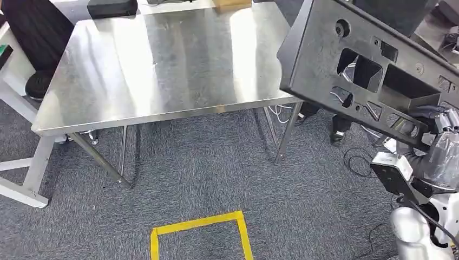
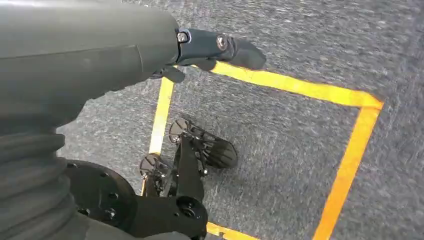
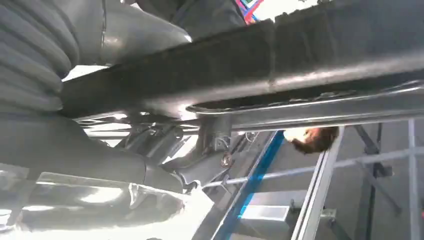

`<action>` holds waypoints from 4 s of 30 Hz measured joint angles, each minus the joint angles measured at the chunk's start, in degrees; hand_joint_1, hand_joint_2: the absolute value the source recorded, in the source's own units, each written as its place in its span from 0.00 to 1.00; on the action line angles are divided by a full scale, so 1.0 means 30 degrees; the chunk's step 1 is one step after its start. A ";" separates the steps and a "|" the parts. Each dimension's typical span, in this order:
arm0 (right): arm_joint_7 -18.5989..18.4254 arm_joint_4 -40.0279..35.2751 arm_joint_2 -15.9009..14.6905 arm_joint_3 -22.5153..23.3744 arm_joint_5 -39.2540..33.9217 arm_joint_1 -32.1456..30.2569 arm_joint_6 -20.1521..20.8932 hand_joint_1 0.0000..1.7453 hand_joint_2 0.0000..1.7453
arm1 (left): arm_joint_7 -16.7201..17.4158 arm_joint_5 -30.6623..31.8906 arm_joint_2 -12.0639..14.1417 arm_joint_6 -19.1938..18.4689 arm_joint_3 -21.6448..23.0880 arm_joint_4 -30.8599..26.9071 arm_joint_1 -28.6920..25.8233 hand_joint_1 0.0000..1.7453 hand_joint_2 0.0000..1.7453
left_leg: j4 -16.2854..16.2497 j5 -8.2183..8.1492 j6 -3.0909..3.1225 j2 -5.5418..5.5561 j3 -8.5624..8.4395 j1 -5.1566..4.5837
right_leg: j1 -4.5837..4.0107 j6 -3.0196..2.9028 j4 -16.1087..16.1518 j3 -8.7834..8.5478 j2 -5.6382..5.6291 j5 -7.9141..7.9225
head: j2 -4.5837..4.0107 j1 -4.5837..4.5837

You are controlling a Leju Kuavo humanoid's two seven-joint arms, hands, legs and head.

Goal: Take the parts from the cabinet and place them on the table.

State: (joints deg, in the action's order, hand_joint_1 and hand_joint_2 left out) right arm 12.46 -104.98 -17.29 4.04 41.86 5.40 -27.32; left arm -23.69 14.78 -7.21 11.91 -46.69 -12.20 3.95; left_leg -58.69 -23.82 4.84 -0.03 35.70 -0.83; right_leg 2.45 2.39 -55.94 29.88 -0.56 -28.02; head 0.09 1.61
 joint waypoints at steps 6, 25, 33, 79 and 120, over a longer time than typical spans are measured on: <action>0.0007 -0.0234 -0.0080 0.0270 0.0014 -0.0206 0.0168 1.00 1.00 | 0.0000 0.0058 -0.0102 0.0029 0.0000 -0.0029 0.0048 0.00 1.00 | 0.1350 -0.0016 0.0397 0.0040 -0.1383 0.0025 | -0.0202 -0.0185 -0.5705 0.3469 0.0173 -0.1730 | 0.0000 -0.0137; 0.0131 -0.1086 -0.0051 0.1166 -0.0015 -0.1251 0.0291 1.00 1.00 | -0.0044 0.0357 -0.0138 -0.0117 0.0000 -0.0022 0.0013 0.00 1.00 | -0.2859 -0.0892 -0.0809 0.0103 0.1014 0.0398 | -0.0156 -0.0571 -0.0355 0.0300 -0.0021 0.0315 | 0.0000 -0.0043; 0.0160 -0.1450 -0.0117 0.1559 -0.0052 -0.1482 0.0386 1.00 1.00 | -0.0058 0.0452 -0.0066 -0.0138 0.0007 -0.0036 0.0035 0.00 1.00 | 0.1446 0.0244 0.0373 0.0022 -0.1162 0.0018 | -0.0276 -0.0071 -0.0396 0.0148 0.0148 -0.0172 | 0.0000 -0.0102; 0.0277 -0.2041 -0.0853 0.2608 -0.1072 -0.2812 0.0656 1.00 1.00 | -0.0102 0.0831 -0.0015 0.0088 0.0000 -0.0036 0.0014 0.00 1.00 | -0.0292 -0.2101 -0.0670 0.0085 -0.1786 0.0113 | 0.0173 -0.0236 -0.0270 0.1150 0.0155 0.1126 | 0.0000 0.0015; -0.1727 0.2164 -0.2740 0.2309 0.3023 0.0601 0.2805 1.00 1.00 | -0.0139 0.0633 0.0123 0.0204 -0.0379 -0.0051 0.0003 0.00 1.00 | 0.0340 -0.0345 -0.0055 -0.0012 -0.0800 -0.0002 | -0.0421 -0.0379 0.0098 0.0724 0.0133 0.0989 | 0.0000 -0.0014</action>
State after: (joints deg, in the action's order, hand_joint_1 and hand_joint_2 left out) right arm 7.28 -98.48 -25.51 10.97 50.93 7.20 -18.91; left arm -24.11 16.68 -6.84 12.52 -47.82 -12.35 3.96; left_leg -57.67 -24.85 4.67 -0.07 33.30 -0.83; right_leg 1.19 1.25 -55.65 32.05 -0.17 -25.05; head 0.09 1.57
